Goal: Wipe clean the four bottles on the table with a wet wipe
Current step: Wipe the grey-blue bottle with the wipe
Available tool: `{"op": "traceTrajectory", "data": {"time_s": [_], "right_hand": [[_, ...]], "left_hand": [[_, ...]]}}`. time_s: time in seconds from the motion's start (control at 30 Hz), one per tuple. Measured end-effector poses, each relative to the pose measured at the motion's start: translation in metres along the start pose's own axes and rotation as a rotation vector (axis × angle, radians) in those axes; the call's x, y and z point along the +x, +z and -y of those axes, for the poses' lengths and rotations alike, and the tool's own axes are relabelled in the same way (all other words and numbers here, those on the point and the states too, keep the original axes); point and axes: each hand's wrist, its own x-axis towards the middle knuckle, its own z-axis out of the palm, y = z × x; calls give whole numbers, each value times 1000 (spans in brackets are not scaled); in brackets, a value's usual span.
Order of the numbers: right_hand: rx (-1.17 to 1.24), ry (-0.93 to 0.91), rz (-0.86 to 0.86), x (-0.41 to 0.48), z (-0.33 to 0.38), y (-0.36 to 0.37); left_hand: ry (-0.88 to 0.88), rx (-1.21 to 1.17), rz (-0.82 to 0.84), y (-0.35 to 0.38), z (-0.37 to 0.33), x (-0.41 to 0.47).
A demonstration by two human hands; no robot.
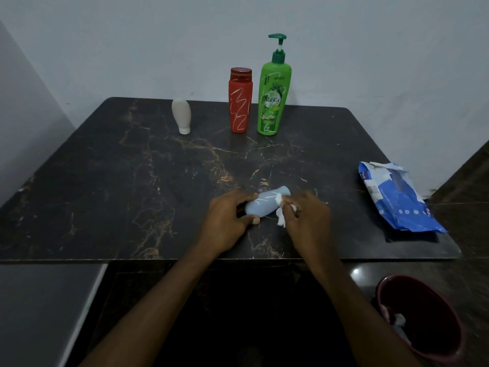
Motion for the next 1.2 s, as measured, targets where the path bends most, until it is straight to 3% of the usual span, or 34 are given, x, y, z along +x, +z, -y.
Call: {"op": "traceTrajectory", "data": {"time_s": [0.23, 0.4, 0.57, 0.7, 0.83, 0.97, 1.07, 1.2], "right_hand": [[47, -226, 120, -22, 20, 20], [-42, -135, 40, 0, 8, 8], [-24, -291, 285, -4, 21, 10], [-113, -330, 282, 11, 27, 8], [-197, -439, 528, 21, 37, -2], [-187, -412, 414, 26, 32, -3], [-116, -401, 433, 19, 26, 1], [-26, -185, 162, 14, 5, 6]], "left_hand": [[38, 47, 28, -2, 2, 0], [36, 47, 42, -2, 4, 2], [57, 24, 36, -2, 4, 2], [51, 39, 54, -3, 5, 3], [49, 32, 46, -4, 4, 3], [33, 27, 58, -3, 5, 4], [57, 14, 44, -2, 6, 4], [40, -2, 8, 0, 5, 1]]}}
